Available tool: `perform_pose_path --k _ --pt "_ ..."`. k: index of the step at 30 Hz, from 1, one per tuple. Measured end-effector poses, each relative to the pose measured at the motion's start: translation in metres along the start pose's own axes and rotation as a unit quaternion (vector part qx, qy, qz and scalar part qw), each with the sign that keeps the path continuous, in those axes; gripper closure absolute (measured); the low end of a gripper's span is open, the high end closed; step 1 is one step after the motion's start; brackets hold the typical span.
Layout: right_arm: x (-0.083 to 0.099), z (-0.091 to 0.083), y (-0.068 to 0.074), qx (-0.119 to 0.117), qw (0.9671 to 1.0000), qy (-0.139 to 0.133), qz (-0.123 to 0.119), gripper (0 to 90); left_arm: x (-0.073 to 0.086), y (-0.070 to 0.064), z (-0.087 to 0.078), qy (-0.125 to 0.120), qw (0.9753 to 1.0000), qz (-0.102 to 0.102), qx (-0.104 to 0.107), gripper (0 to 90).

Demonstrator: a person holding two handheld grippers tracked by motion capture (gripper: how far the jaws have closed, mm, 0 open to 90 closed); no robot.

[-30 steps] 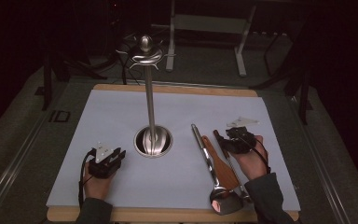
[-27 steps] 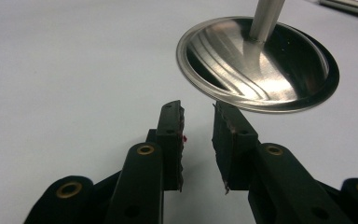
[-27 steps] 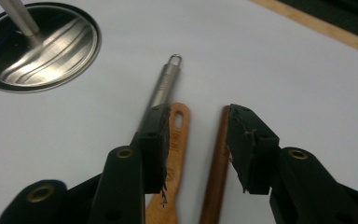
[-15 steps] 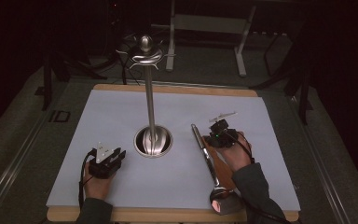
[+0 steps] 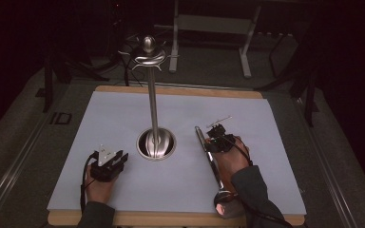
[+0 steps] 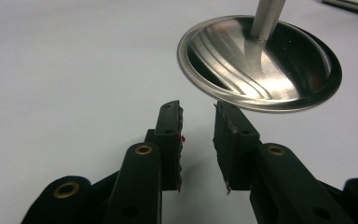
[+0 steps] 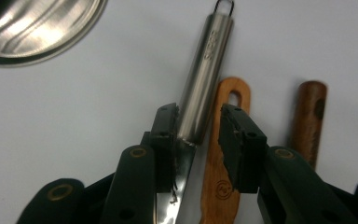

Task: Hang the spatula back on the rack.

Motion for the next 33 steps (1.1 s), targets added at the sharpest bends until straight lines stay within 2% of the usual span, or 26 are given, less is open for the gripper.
perform_pose_path --k 8,12,19,22,25,26,33 --pt "0.005 0.016 0.000 -0.012 0.9996 0.022 0.015 67.2 0.000 0.000 0.000 0.000 1.0000 0.000 -0.002 71.0" --pt "0.003 0.023 0.002 -0.003 0.9991 0.035 0.023 66.1 0.000 0.000 0.000 0.001 1.0000 -0.001 -0.001 70.6" --pt "-0.002 0.028 0.009 -0.010 0.9992 0.036 0.014 66.4 0.000 0.000 0.000 0.000 1.0000 0.001 -0.003 70.4" --pt "-0.007 0.034 0.012 -0.002 0.9988 0.046 0.018 62.4 0.000 0.000 0.000 0.000 1.0000 0.000 -0.002 70.2" --pt "-0.007 0.038 0.012 0.003 0.9982 0.057 0.019 62.2 0.000 0.000 0.000 0.000 1.0000 0.000 -0.001 70.2" --pt "-0.005 0.041 0.012 0.011 0.9975 0.066 0.020 62.3 0.000 0.000 0.000 0.000 1.0000 0.000 -0.001 70.2" --pt "-0.007 0.041 0.013 0.027 0.9962 0.075 0.035 66.7 0.000 0.000 0.000 0.000 1.0000 0.001 -0.002 70.1"
Point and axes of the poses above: each handheld gripper's, and its own axes: z roughly forward along the jaws, x roughly out of its underside, y roughly to its left, the point moved 2 cm from there along z, roughly forward along the jaws, and after that the axes turned 12 degrees about -y, right-handed, at the moved point
